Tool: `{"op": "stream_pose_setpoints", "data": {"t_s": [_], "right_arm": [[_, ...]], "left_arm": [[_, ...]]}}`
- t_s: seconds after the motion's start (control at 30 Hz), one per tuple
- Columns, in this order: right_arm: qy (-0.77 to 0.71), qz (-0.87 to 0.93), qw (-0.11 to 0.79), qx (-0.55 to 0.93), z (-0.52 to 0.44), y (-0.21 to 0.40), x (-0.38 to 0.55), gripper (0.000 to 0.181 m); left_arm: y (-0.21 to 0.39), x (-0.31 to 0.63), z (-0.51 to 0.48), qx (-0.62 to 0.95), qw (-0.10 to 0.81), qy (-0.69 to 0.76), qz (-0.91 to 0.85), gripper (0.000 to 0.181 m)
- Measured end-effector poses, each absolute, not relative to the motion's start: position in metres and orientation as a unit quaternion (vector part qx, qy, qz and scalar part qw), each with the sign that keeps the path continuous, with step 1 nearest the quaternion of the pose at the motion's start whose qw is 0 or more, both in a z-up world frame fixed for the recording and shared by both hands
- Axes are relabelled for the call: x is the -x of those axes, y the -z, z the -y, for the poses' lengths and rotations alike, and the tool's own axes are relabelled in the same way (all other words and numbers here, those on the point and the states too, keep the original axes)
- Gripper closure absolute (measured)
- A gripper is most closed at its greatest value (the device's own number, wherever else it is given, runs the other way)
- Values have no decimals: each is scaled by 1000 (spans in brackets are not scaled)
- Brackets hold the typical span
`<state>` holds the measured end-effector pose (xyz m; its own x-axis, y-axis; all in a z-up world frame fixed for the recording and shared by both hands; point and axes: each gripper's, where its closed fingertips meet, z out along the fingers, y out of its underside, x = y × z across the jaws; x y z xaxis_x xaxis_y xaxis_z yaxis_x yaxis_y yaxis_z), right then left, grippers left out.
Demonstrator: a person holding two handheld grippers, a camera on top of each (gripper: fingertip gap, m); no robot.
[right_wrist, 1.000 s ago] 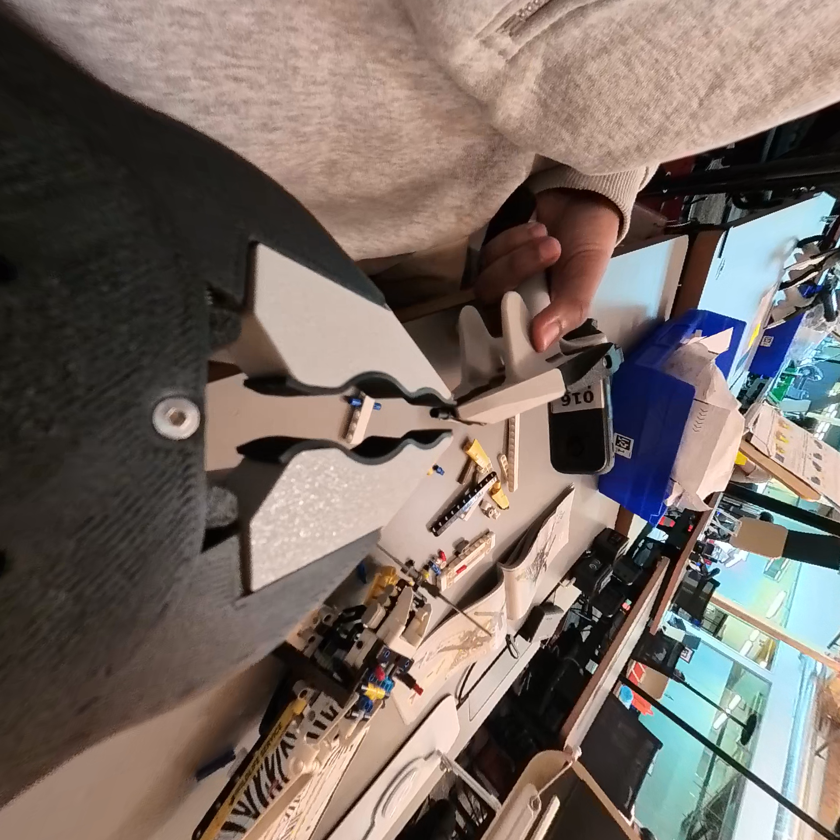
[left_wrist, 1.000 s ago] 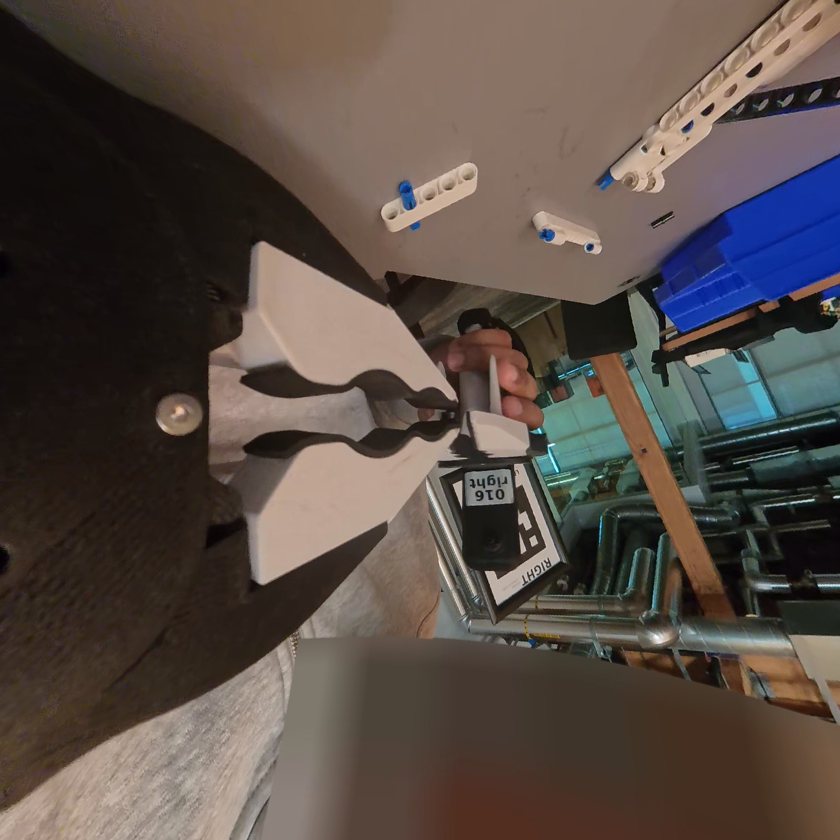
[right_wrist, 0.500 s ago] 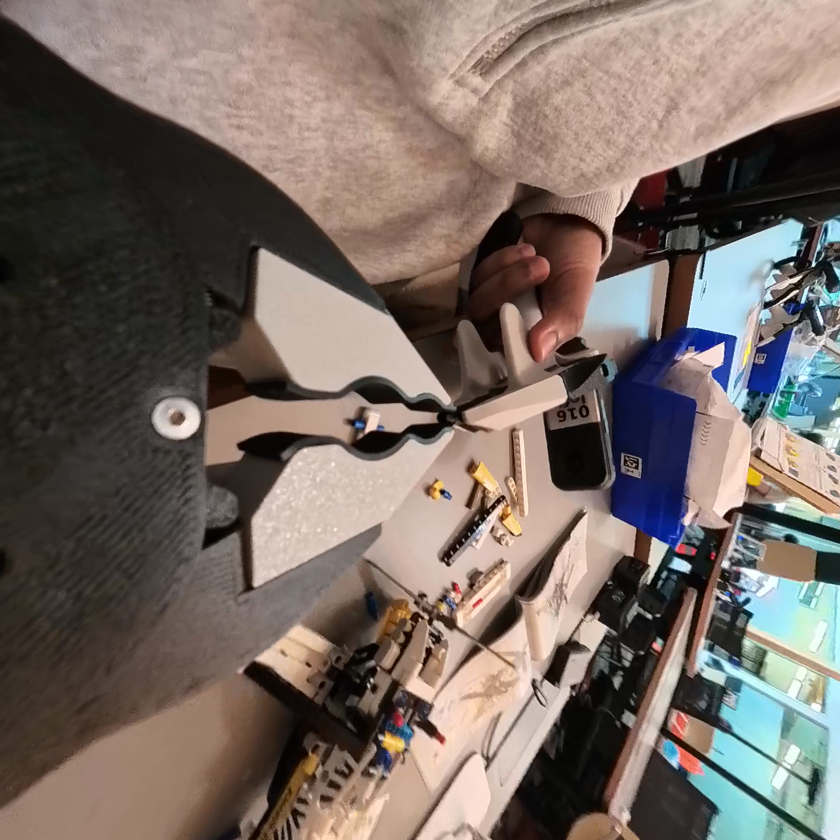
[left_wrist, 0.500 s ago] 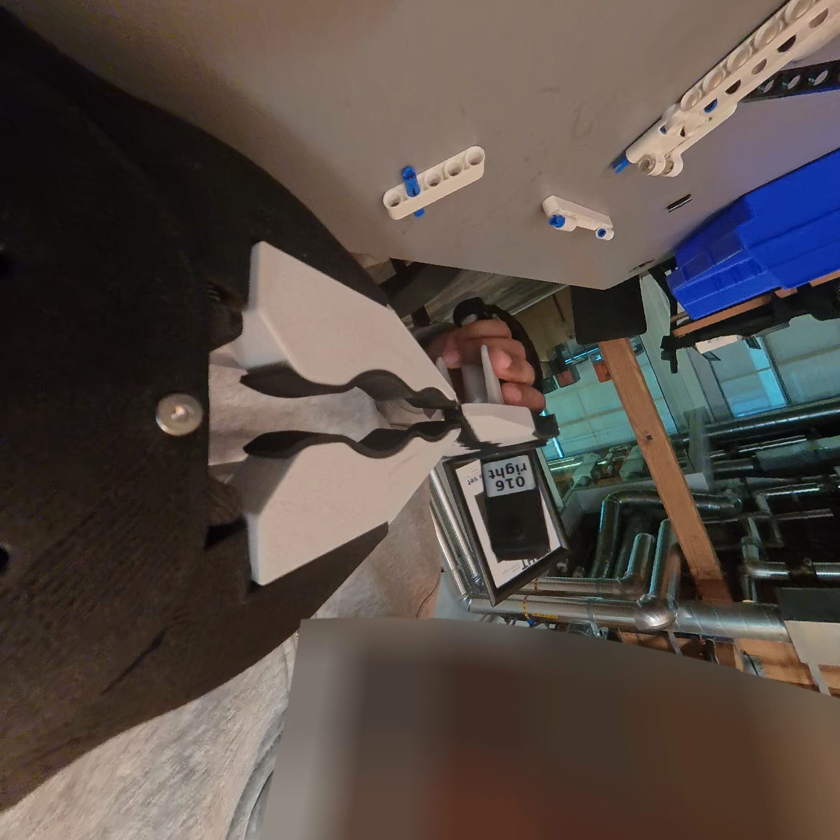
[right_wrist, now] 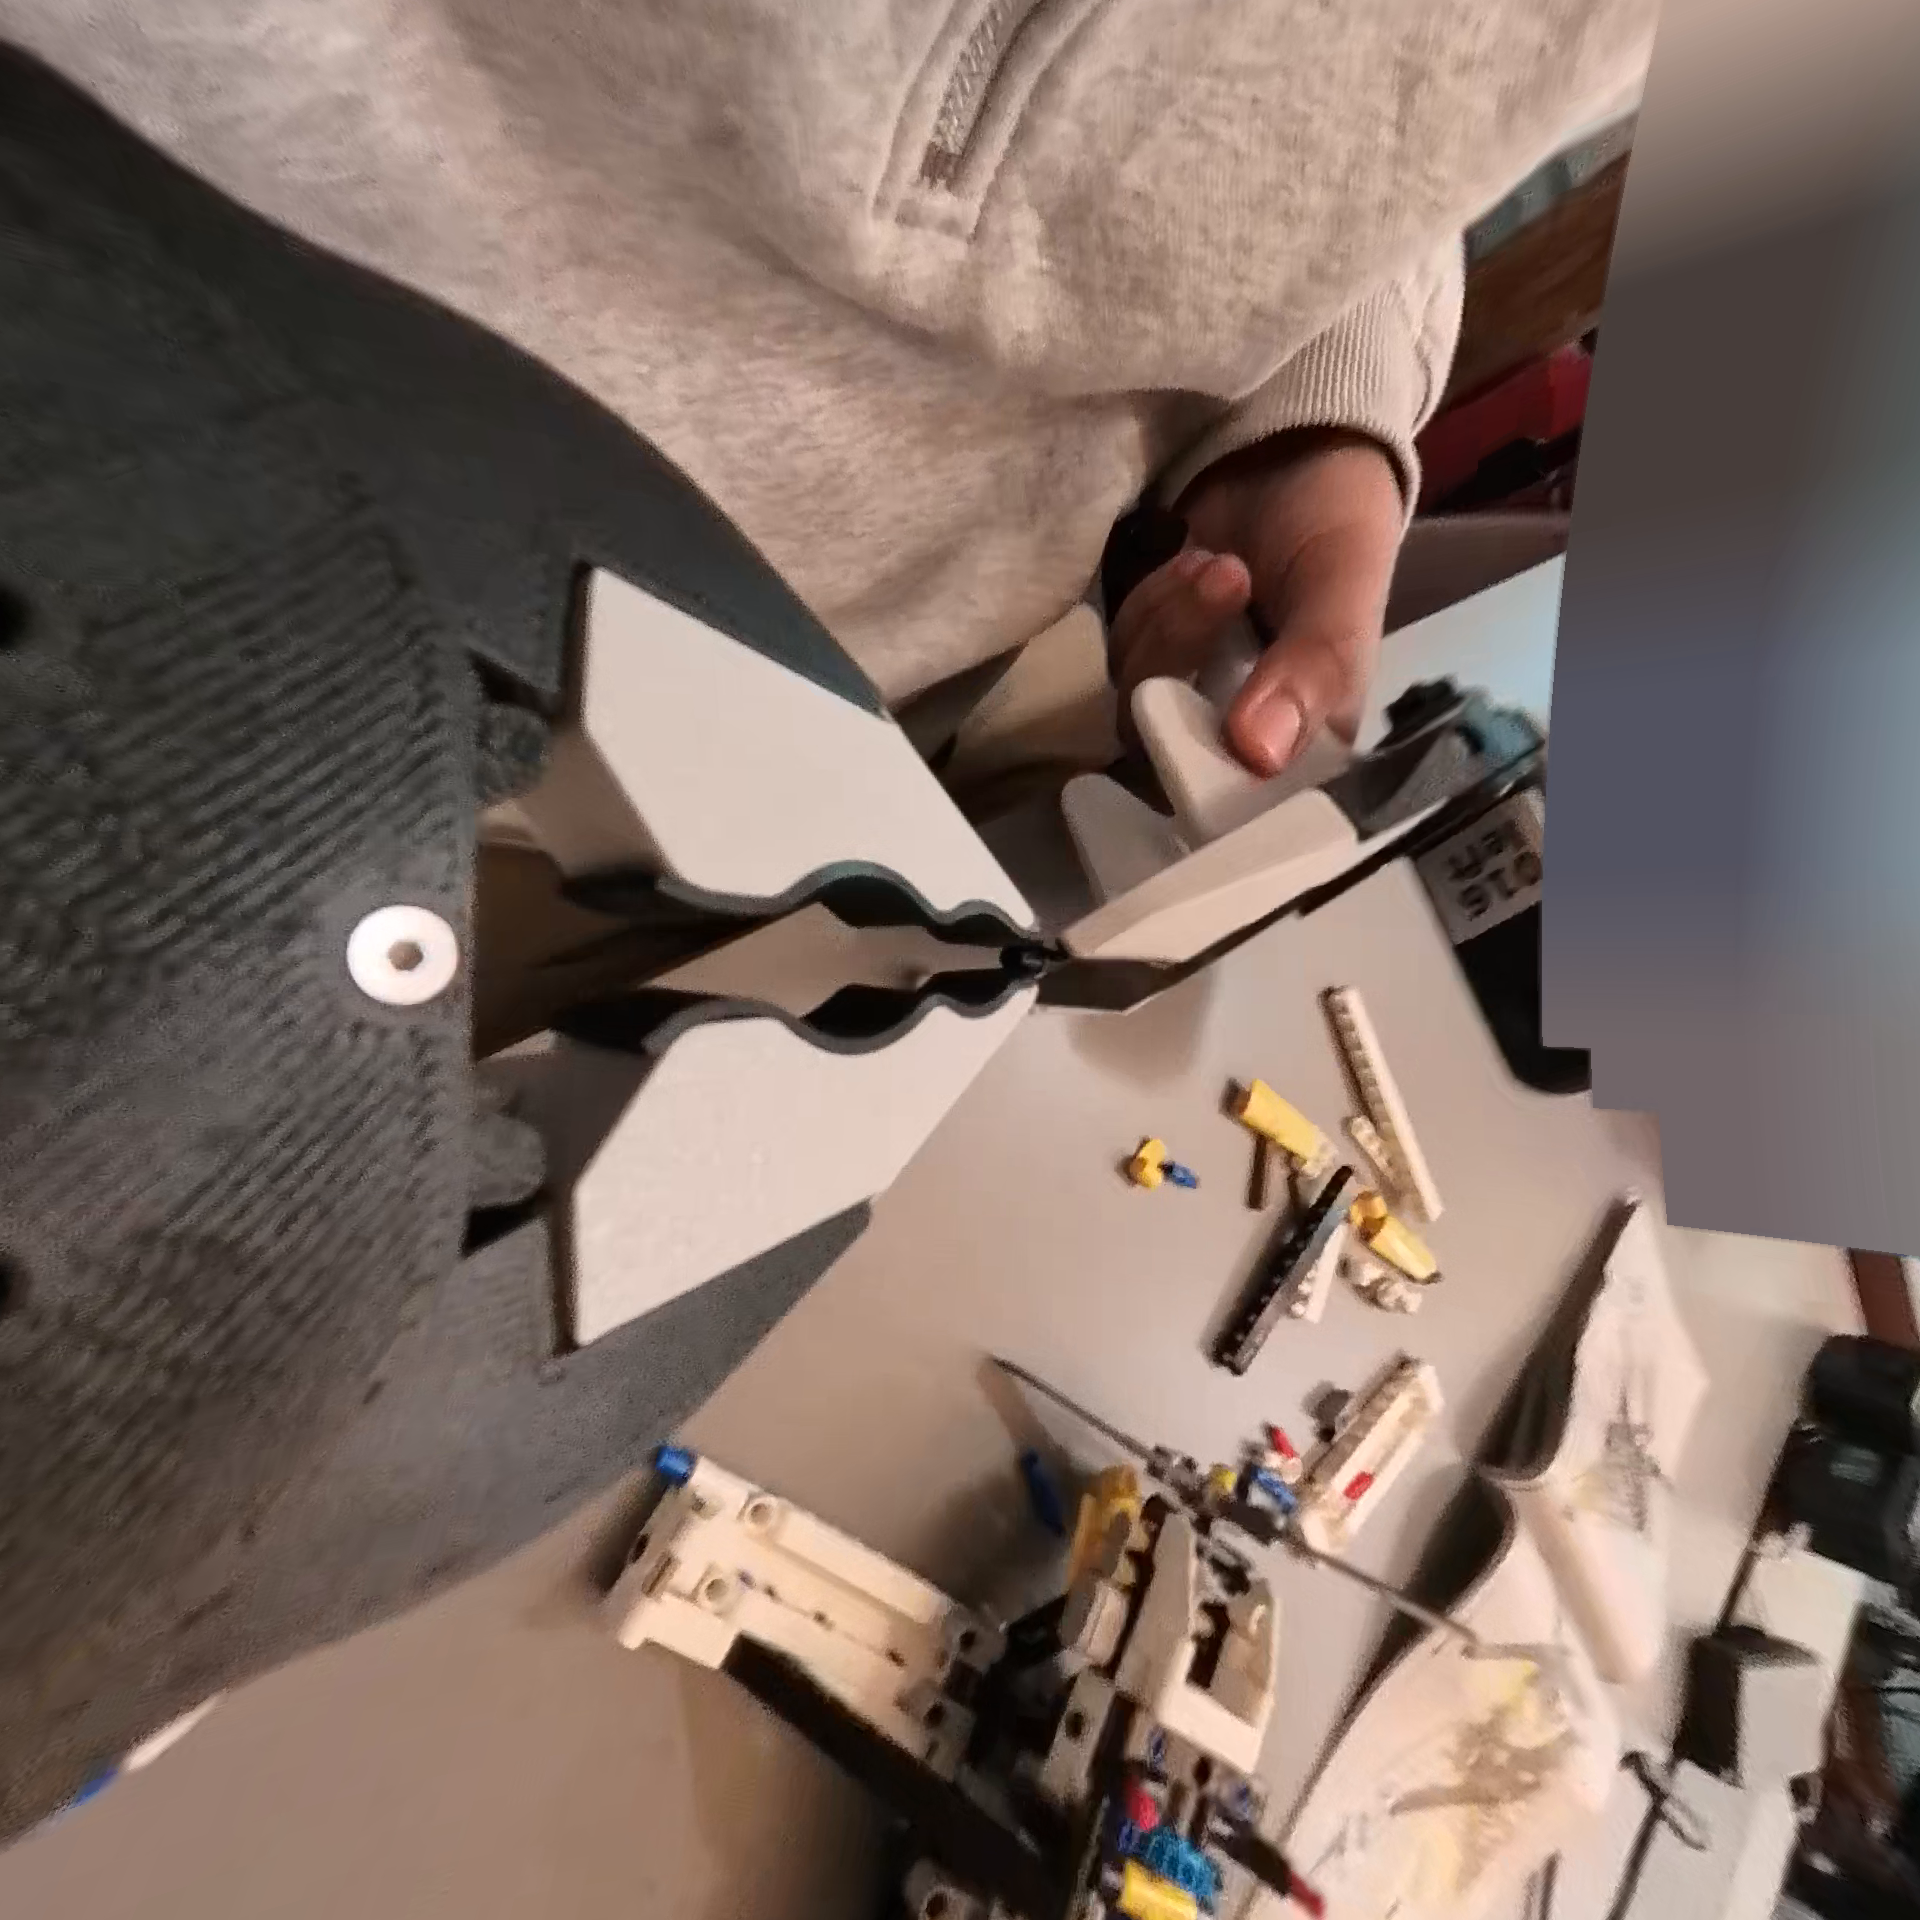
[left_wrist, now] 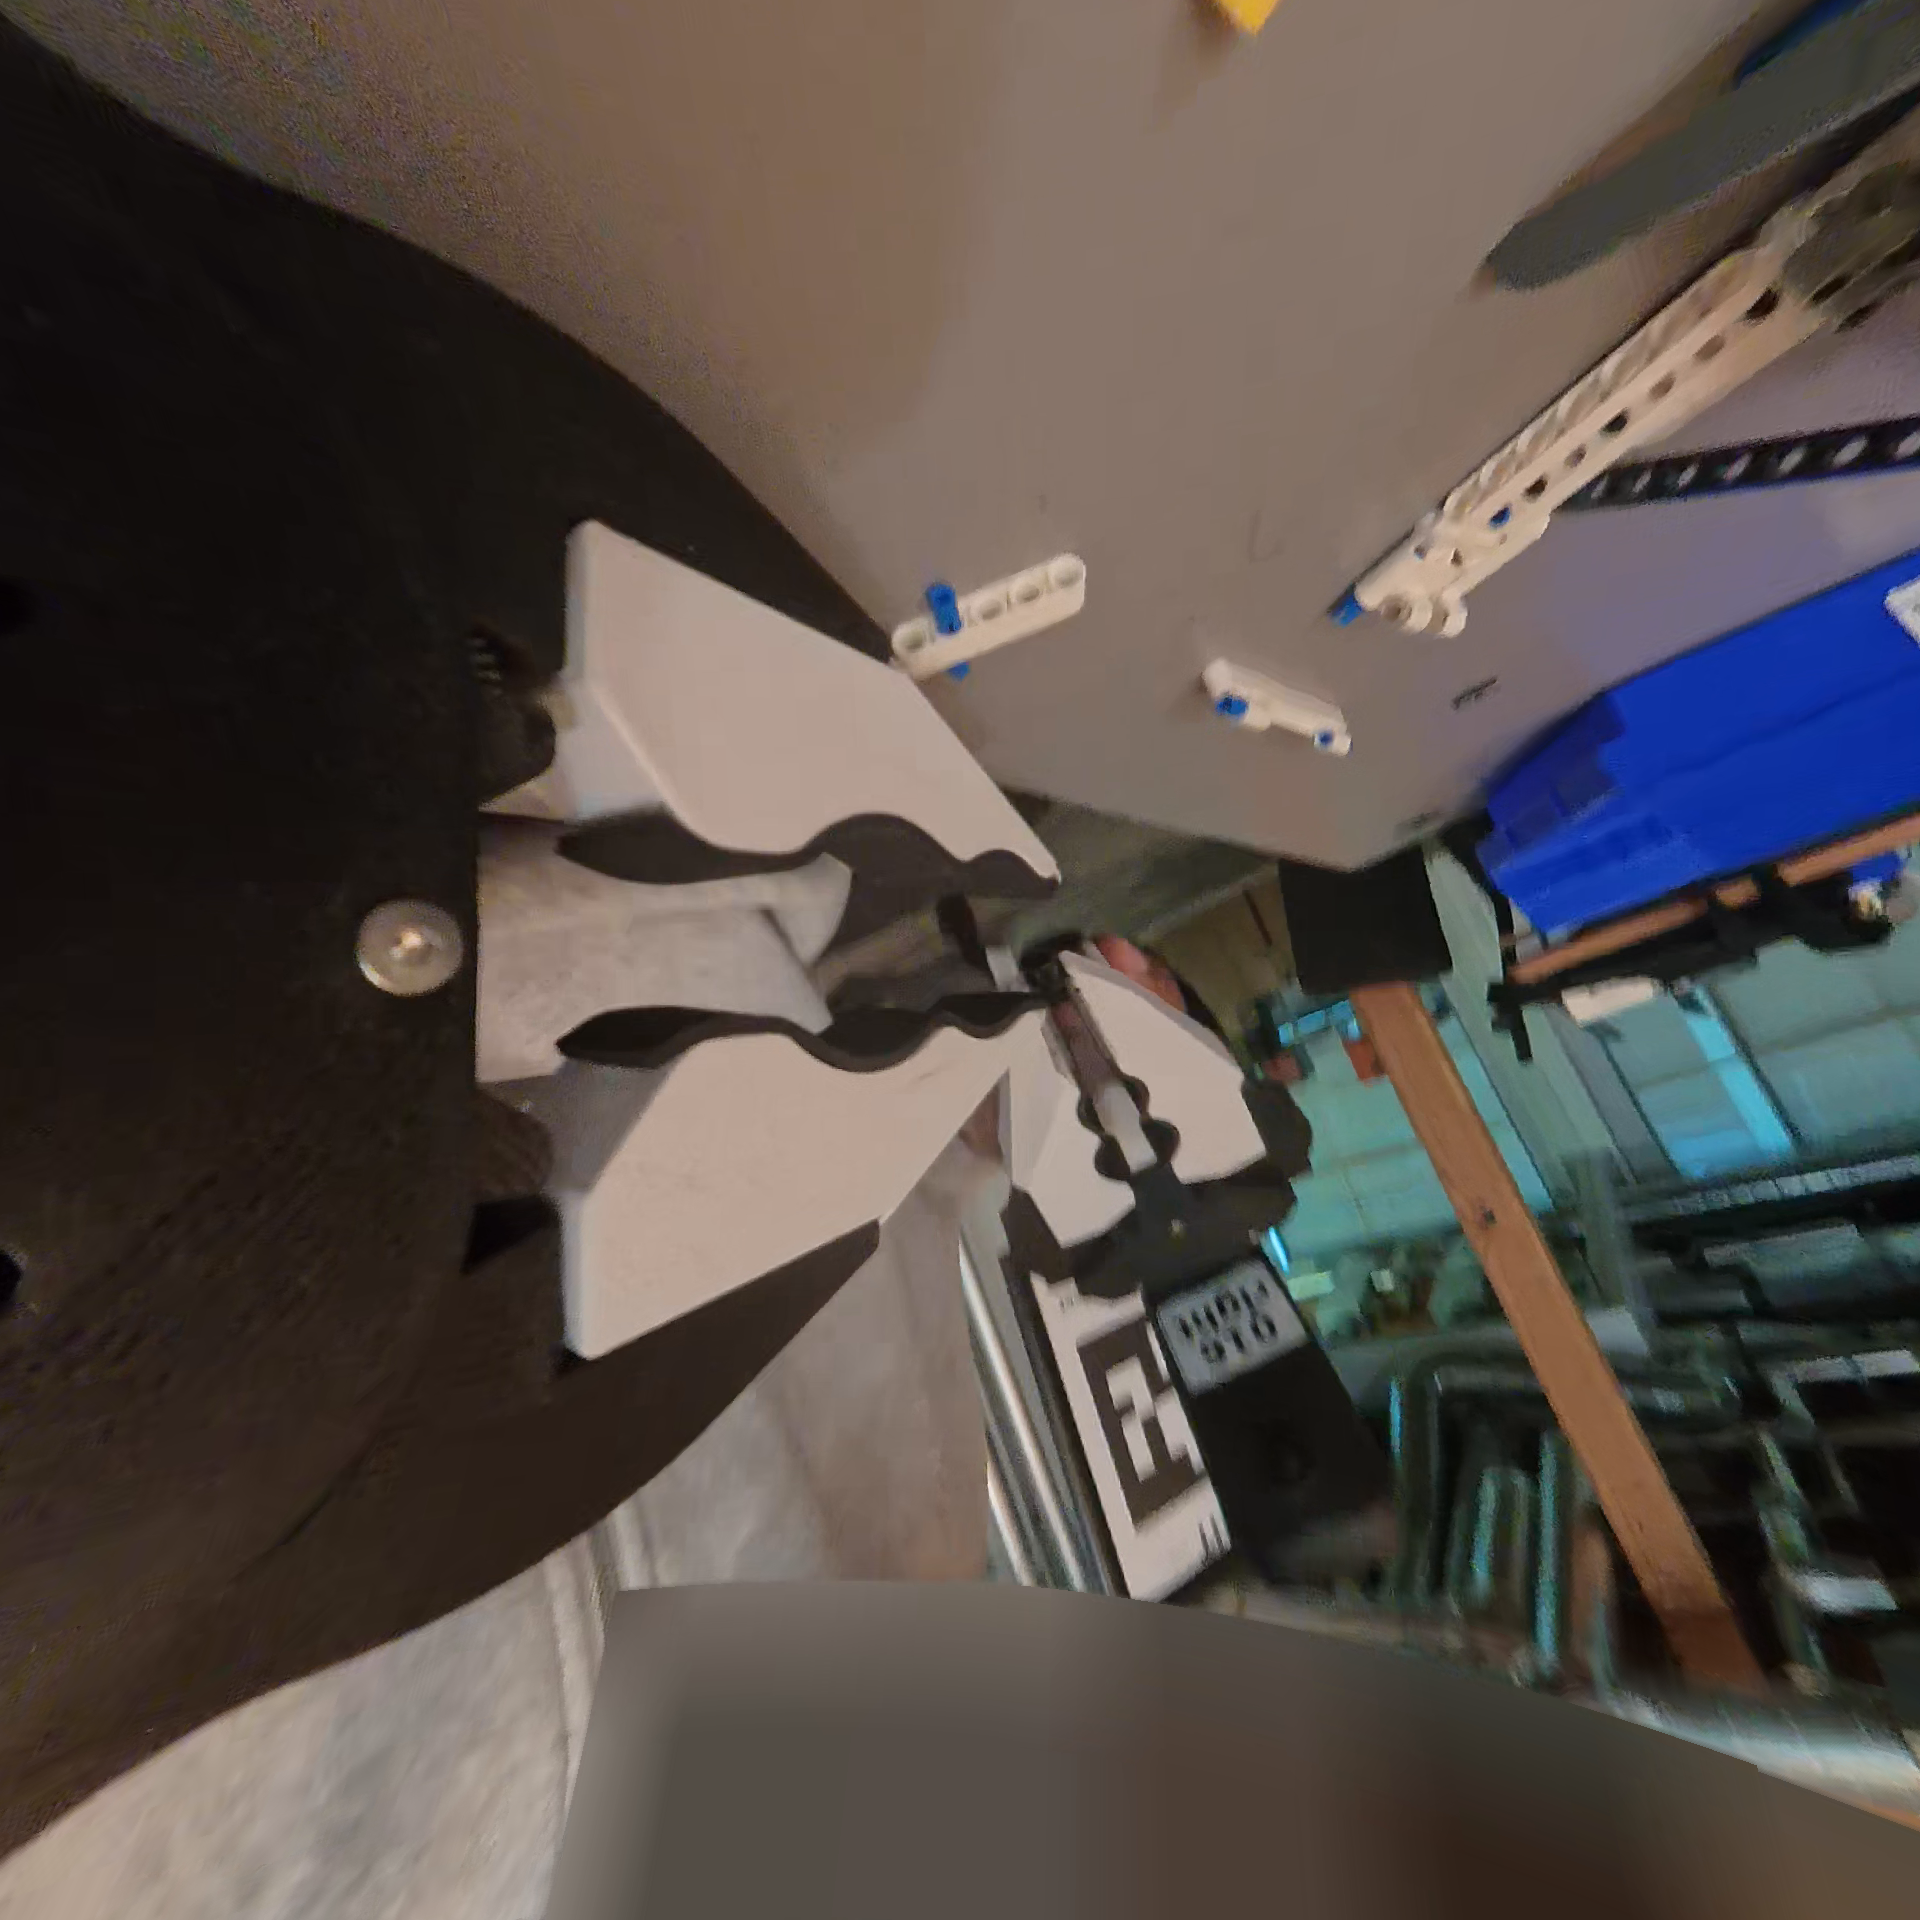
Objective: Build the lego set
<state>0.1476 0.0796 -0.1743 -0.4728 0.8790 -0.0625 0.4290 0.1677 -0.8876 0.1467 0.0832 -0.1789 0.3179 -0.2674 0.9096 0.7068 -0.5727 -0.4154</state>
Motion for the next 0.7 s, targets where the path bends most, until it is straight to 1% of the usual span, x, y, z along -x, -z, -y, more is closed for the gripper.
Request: {"op": "stream_pose_setpoints", "data": {"t_s": [0.07, 0.17, 0.23, 0.3, 0.43, 0.47, 0.5, 0.53, 0.7], "right_arm": [[-414, 738, 249, 472, -89, 184, -147, 178], [-349, 755, 268, 486, -104, 203, -148, 178], [-350, 751, 261, 496, -104, 212, -148, 178], [-362, 741, 252, 506, -102, 218, -147, 178], [-382, 723, 245, 521, -100, 225, -146, 178], [-387, 718, 244, 525, -100, 226, -146, 178], [-392, 713, 243, 528, -100, 226, -146, 178], [-397, 709, 242, 530, -99, 226, -146, 178], [-414, 700, 231, 534, -94, 232, -144, 178]], "left_arm": [[189, -145, -85, 734, 442, 495, 146, 159], [212, -138, -87, 820, 444, 345, 110, 149], [226, -133, -88, 864, 436, 240, 73, 146], [236, -133, -88, 889, 422, 172, 43, 143], [244, -139, -89, 904, 408, 129, 12, 143], [245, -138, -89, 907, 404, 119, 8, 147], [246, -138, -87, 910, 399, 114, -1, 159], [247, -140, -86, 911, 396, 116, -11, 163], [244, -144, -82, 903, 402, 154, -9, 169]]}}
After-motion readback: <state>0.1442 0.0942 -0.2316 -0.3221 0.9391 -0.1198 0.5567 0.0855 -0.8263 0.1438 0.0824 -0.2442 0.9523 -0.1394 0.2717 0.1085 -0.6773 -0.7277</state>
